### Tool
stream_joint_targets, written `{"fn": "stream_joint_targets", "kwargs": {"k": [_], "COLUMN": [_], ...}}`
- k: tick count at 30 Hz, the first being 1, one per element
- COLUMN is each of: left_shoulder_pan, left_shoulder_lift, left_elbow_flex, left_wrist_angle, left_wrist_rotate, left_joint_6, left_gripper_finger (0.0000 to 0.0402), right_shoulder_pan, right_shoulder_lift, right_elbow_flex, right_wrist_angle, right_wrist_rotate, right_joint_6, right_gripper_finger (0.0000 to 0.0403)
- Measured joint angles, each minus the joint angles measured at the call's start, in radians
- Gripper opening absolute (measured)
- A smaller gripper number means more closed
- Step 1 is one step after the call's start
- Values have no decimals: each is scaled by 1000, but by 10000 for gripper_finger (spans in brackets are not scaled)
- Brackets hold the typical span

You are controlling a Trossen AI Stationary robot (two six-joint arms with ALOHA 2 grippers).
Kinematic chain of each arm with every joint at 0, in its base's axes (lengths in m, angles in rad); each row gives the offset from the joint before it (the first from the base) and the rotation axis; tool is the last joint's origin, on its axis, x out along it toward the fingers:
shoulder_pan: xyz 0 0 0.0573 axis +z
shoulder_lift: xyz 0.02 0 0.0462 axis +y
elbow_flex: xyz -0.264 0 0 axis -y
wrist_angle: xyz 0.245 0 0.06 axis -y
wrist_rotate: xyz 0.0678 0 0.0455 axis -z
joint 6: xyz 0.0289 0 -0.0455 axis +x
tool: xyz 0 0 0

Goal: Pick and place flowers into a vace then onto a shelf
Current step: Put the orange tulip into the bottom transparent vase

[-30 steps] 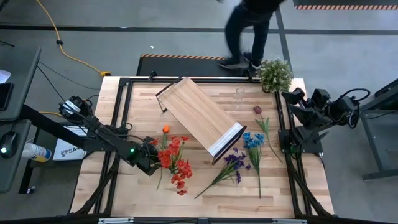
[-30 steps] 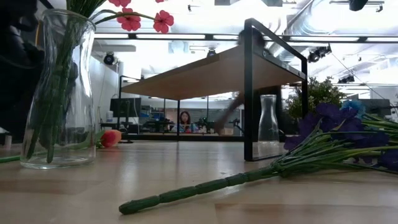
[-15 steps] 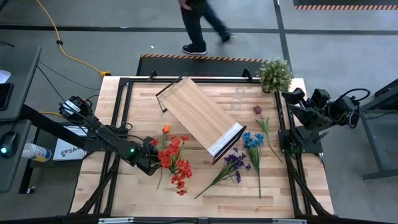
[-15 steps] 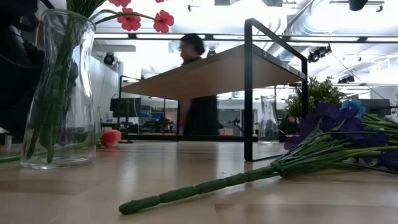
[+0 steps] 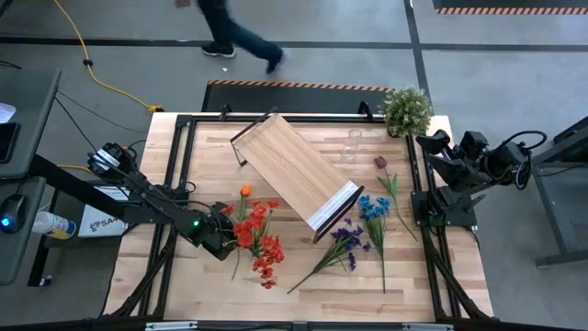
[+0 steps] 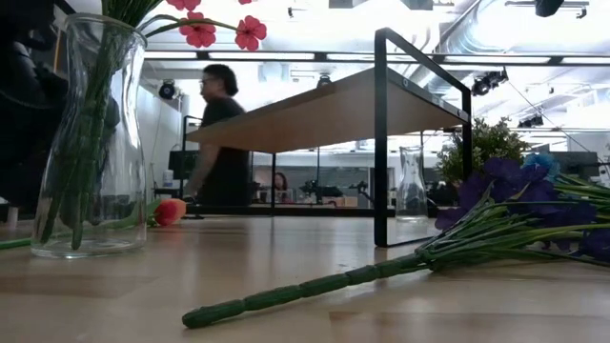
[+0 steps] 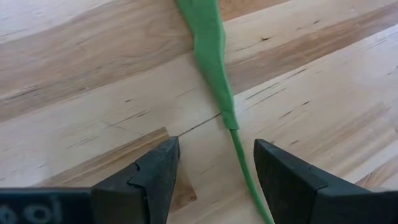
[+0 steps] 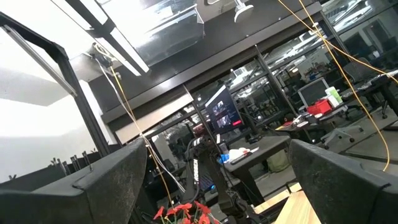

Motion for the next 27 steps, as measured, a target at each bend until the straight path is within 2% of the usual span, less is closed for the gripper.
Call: {"fn": "stream_joint_targets", "kwargs": {"k": [14,27], "left_shoulder_pan": [0,2], "left_shoulder_lift": [18,18], "left_elbow_flex": [0,2], "left_wrist_angle": [-12,-69], "left_wrist_rotate": [5,70], "left_joint_6": [-4,-59], "left_gripper_finger": [246,233], "right_shoulder_pan": [0,0], "right_shoulder_lift": [0,0], "right_elbow_flex": [0,0], "right_wrist_angle": [0,0], "right_wrist_rotate": [0,0], "right_joint_6": [3,4], "right_gripper_finger": [381,381]}}
